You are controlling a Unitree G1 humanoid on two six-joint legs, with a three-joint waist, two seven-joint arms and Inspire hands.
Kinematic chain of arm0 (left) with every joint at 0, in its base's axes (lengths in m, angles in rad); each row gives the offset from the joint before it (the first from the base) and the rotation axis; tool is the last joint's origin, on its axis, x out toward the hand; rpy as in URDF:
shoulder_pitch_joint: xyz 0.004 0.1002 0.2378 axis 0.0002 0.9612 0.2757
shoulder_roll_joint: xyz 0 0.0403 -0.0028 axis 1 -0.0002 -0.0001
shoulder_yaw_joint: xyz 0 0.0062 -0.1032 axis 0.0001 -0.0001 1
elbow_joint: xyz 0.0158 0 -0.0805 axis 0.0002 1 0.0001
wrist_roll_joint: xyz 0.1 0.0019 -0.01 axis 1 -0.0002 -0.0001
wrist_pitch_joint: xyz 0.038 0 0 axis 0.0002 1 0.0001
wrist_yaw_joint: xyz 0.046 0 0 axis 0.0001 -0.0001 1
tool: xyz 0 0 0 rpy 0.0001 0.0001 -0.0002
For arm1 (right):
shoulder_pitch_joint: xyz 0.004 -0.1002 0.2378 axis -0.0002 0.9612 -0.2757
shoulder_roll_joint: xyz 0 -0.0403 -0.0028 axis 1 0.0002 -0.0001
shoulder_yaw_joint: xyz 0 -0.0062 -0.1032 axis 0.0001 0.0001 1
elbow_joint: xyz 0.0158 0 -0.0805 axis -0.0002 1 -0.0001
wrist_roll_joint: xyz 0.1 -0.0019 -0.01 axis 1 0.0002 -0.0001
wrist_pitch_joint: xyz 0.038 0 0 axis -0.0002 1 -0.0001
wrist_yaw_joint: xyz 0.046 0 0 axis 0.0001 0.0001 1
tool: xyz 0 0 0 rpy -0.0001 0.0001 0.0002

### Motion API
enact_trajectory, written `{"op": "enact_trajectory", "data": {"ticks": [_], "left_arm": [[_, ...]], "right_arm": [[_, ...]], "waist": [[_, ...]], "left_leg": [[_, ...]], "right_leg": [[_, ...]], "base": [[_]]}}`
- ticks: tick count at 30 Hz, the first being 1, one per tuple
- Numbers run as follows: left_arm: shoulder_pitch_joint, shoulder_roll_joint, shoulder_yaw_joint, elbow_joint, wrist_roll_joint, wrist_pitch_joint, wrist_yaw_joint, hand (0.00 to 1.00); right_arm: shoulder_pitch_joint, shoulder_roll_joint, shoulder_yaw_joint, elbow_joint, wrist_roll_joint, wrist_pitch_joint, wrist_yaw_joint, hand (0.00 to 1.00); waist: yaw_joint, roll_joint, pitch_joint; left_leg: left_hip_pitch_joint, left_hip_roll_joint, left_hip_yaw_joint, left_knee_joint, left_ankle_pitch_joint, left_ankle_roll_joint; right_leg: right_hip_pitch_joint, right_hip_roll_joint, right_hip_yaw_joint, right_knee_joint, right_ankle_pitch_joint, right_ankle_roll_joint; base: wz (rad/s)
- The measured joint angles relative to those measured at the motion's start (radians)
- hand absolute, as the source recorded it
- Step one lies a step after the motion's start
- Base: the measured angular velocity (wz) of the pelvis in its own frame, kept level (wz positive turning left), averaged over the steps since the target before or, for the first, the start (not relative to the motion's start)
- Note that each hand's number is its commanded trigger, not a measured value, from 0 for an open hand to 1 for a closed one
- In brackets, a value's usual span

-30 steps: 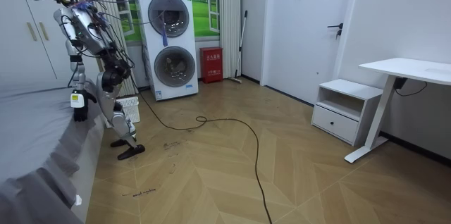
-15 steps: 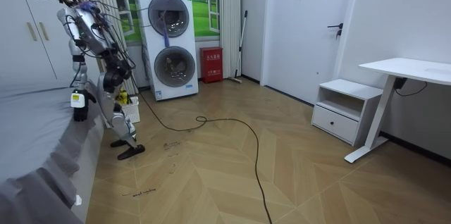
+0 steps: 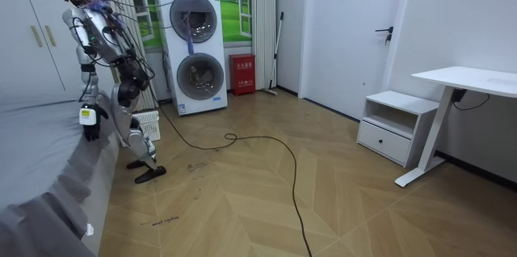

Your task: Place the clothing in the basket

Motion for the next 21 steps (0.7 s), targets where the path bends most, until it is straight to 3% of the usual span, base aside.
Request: {"op": "enact_trajectory", "data": {"ticks": [5, 8, 12, 15, 17, 20, 21], "left_arm": [[0.004, 0.032, 0.001, -0.010, 0.002, 0.007, 0.000, 0.00], [0.016, 0.033, 0.005, -0.007, 0.003, 0.006, 0.001, 0.00], [0.036, 0.036, 0.007, -0.010, 0.006, 0.006, 0.000, 0.00], [0.052, 0.030, 0.019, -0.012, 0.066, 0.007, 0.001, 0.00], [0.065, 0.021, 0.020, -0.009, 0.114, 0.011, 0.003, 0.00], [0.070, -0.008, 0.026, -0.004, 0.161, 0.030, 0.003, 0.00], [0.074, -0.016, 0.026, -0.004, 0.162, 0.030, 0.003, 0.00]], "right_arm": [[0.059, 0.053, 0.004, -0.035, -0.005, 0.001, 0.006, 0.00], [0.093, 0.087, 0.002, -0.046, -0.001, 0.001, 0.007, 0.00], [0.170, 0.129, 0.002, -0.122, 0.031, 0.001, 0.013, 0.00], [0.259, 0.181, 0.006, -0.196, 0.051, 0.002, 0.025, 0.00], [0.315, 0.237, 0.054, -0.279, 0.073, 0.001, 0.034, 0.00], [0.342, 0.330, 0.105, -0.302, 0.059, 0.002, 0.082, 0.00], [0.343, 0.343, 0.116, -0.300, 0.054, 0.004, 0.089, 0.00]], "waist": [[0.002, -0.040, -0.0019], [0.009, -0.048, -0.0029], [0.020, -0.056, -0.0073], [0.027, -0.064, -0.0118], [0.028, -0.076, -0.0175], [0.031, -0.090, -0.0209], [0.034, -0.091, -0.0207]], "left_leg": [[0.008, 0.009, -0.004, 0.023, -0.001, 0.000], [0.051, 0.028, -0.015, 0.006, -0.010, -0.002], [0.109, 0.031, -0.046, -0.022, -0.007, -0.007], [0.188, 0.017, -0.093, -0.071, 0.007, -0.015], [0.249, 0.017, -0.127, -0.105, 0.017, -0.021], [0.328, 0.018, -0.165, -0.128, 0.024, -0.027], [0.344, 0.017, -0.167, -0.136, 0.026, -0.027]], "right_leg": [[0.024, -0.005, -0.022, -0.014, -0.001, -0.003], [0.087, -0.005, -0.053, -0.050, 0.004, -0.006], [0.168, -0.008, -0.085, -0.090, 0.007, -0.008], [0.265, -0.018, -0.132, -0.131, 0.001, -0.013], [0.340, -0.022, -0.164, -0.168, -0.004, -0.016], [0.448, -0.023, -0.204, -0.231, -0.003, -0.018], [0.468, -0.023, -0.207, -0.241, -0.004, -0.017]], "base": [[0.03], [0.07], [0.20], [0.42], [0.41], [0.45], [0.34]]}}
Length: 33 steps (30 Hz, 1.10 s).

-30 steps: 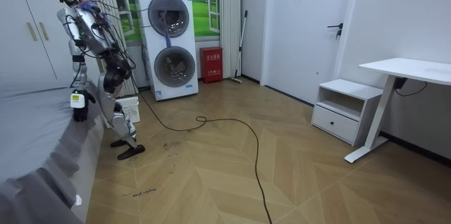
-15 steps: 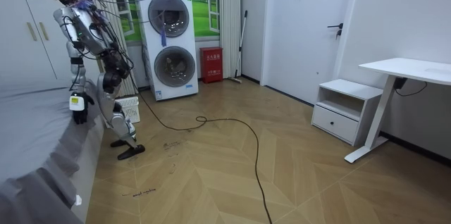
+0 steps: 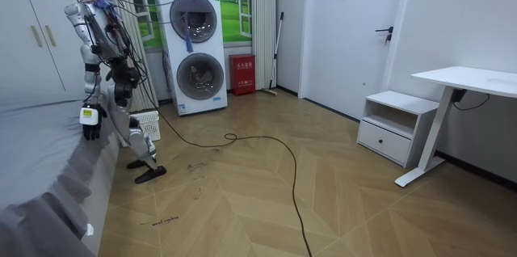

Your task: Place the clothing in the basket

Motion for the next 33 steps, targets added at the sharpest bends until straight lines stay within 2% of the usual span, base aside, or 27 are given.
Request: {"op": "enact_trajectory", "data": {"ticks": [2, 3, 5, 9, 11, 13, 17, 20, 22, 26, 33], "left_arm": [[0.004, -0.027, 0.001, 0.000, 0.028, 0.000, 0.000, 0.00], [0.005, -0.031, 0.002, 0.001, 0.039, 0.000, 0.000, 0.00], [0.009, -0.039, -0.001, 0.003, 0.038, 0.001, 0.000, 0.00], [0.032, -0.049, 0.001, -0.033, 0.055, 0.002, 0.000, 0.00], [0.048, -0.055, 0.012, -0.044, 0.081, 0.002, 0.000, 0.00], [0.047, -0.065, 0.043, -0.043, 0.111, 0.001, 0.000, 0.00], [0.052, -0.074, 0.075, -0.037, 0.185, -0.002, 0.002, 0.00], [0.052, -0.076, 0.079, -0.035, 0.214, -0.002, 0.008, 0.00], [0.057, -0.082, 0.102, -0.033, 0.239, -0.002, 0.008, 0.00], [0.065, -0.099, 0.165, -0.033, 0.282, -0.003, 0.016, 0.00], [0.075, -0.112, 0.201, -0.032, 0.288, -0.003, 0.051, 0.00]], "right_arm": [[0.003, 0.036, 0.055, -0.008, -0.027, 0.003, 0.033, 0.00], [0.003, 0.046, 0.067, -0.008, -0.036, 0.004, 0.042, 0.00], [0.007, 0.083, 0.100, -0.009, -0.055, 0.014, 0.074, 0.00], [0.002, 0.120, 0.121, 0.001, -0.091, 0.018, 0.099, 0.00], [-0.007, 0.146, 0.124, 0.073, -0.146, 0.019, 0.115, 0.00], [-0.009, 0.162, 0.122, 0.131, -0.179, 0.015, 0.118, 0.00], [-0.006, 0.165, 0.134, 0.221, -0.234, -0.004, 0.120, 0.00], [-0.008, 0.163, 0.140, 0.267, -0.278, -0.011, 0.128, 0.00], [-0.004, 0.163, 0.141, 0.294, -0.308, -0.020, 0.140, 0.00], [0.013, 0.164, 0.151, 0.305, -0.364, -0.028, 0.152, 0.00], [0.017, 0.164, 0.149, 0.325, -0.378, -0.030, 0.151, 0.00]], "waist": [[0.039, -0.002, -0.0007], [0.043, -0.003, -0.0005], [0.043, -0.010, -0.0006], [0.070, -0.013, -0.0006], [0.080, -0.018, 0.0014], [0.095, -0.022, 0.0005], [0.101, -0.028, 0.0037], [0.102, -0.032, 0.0017], [0.105, -0.036, -0.0010], [0.124, -0.035, -0.0012], [0.128, -0.030, -0.0014]], "left_leg": [[0.044, -0.001, -0.005, -0.017, 0.002, 0.001], [0.052, -0.001, -0.012, -0.020, 0.002, 0.001], [0.082, -0.003, -0.054, -0.027, 0.003, 0.001], [0.117, -0.015, -0.087, -0.040, 0.003, 0.001], [0.144, -0.018, -0.111, -0.055, 0.003, 0.001], [0.147, -0.020, -0.122, -0.058, 0.003, 0.001], [0.164, -0.029, -0.162, -0.060, 0.003, 0.002], [0.173, -0.037, -0.186, -0.060, 0.003, 0.002], [0.182, -0.038, -0.188, -0.062, 0.002, 0.002], [0.195, -0.037, -0.188, -0.067, 0.002, 0.003], [0.220, -0.036, -0.198, -0.081, 0.002, 0.004]], "right_leg": [[0.053, -0.002, -0.011, -0.029, -0.003, 0.004], [0.069, -0.003, -0.024, -0.039, -0.003, 0.005], [0.127, -0.013, -0.067, -0.064, -0.014, 0.009], [0.184, -0.017, -0.104, -0.094, -0.020, 0.017], [0.227, -0.019, -0.131, -0.114, -0.024, 0.022], [0.245, -0.019, -0.134, -0.128, -0.026, 0.024], [0.283, -0.024, -0.168, -0.144, -0.032, 0.031], [0.300, -0.033, -0.186, -0.143, -0.042, 0.035], [0.312, -0.034, -0.189, -0.145, -0.046, 0.037], [0.323, -0.034, -0.188, -0.148, -0.046, 0.037], [0.344, -0.031, -0.187, -0.148, -0.048, 0.036]], "base": [[0.16], [0.36], [0.61], [0.38], [0.32], [0.29], [0.27], [0.24], [0.14], [0.00], [0.04]]}}
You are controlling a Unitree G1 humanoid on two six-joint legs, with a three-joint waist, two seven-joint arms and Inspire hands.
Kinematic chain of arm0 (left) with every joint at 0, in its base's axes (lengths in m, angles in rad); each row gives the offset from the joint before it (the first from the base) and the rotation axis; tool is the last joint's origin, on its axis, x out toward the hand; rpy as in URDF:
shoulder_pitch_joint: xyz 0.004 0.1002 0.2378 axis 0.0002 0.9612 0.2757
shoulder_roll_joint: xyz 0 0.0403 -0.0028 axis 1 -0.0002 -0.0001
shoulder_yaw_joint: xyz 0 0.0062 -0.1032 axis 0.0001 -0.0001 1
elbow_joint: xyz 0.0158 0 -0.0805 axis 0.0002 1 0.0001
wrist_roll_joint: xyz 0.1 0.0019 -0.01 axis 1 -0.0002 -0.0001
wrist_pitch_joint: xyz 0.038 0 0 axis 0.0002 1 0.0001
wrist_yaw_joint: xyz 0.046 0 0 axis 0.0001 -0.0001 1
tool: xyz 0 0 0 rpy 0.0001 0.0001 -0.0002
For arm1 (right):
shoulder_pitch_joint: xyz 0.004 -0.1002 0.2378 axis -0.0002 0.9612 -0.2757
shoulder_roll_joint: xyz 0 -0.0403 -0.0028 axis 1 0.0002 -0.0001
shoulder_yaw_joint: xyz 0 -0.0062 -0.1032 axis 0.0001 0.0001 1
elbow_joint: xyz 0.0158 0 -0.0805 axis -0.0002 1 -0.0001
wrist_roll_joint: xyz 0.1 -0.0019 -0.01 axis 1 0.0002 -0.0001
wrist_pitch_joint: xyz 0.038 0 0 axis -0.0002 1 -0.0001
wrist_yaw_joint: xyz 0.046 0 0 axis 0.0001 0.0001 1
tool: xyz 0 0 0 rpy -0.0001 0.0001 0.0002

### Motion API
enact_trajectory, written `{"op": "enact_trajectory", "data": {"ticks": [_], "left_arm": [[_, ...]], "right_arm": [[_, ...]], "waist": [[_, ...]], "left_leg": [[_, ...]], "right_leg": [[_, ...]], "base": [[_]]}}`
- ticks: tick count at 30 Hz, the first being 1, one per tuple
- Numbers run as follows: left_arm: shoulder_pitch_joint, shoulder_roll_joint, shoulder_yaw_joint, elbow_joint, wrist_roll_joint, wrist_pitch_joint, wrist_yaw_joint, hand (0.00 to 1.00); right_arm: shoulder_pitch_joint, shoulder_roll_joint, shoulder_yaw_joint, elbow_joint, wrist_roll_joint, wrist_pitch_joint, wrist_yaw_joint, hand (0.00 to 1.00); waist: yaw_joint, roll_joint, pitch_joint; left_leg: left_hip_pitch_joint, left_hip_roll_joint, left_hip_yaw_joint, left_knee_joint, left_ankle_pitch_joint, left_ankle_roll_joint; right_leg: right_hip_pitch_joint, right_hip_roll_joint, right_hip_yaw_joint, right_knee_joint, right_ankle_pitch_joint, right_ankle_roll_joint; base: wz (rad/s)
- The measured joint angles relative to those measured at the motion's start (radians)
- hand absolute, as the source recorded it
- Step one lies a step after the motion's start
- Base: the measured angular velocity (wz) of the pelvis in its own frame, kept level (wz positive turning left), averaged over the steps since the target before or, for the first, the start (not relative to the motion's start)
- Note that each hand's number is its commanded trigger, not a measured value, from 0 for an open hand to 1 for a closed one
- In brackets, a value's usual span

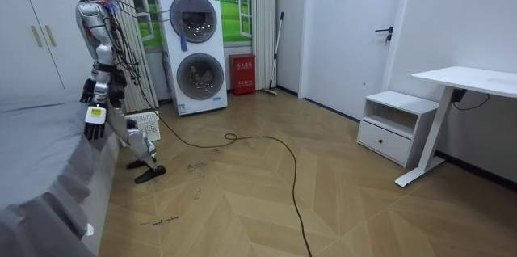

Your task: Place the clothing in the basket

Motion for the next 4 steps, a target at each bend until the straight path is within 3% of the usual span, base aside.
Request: {"op": "enact_trajectory", "data": {"ticks": [4], "left_arm": [[0.006, -0.001, 0.005, 0.001, 0.000, 0.000, 0.002, 0.00]], "right_arm": [[0.007, -0.001, -0.003, 0.000, 0.006, 0.000, 0.000, 0.00]], "waist": [[0.000, 0.005, -0.0031]], "left_leg": [[0.011, 0.000, 0.000, -0.004, 0.000, 0.000]], "right_leg": [[0.011, 0.005, 0.003, -0.002, 0.000, 0.000]], "base": [[0.00]]}}
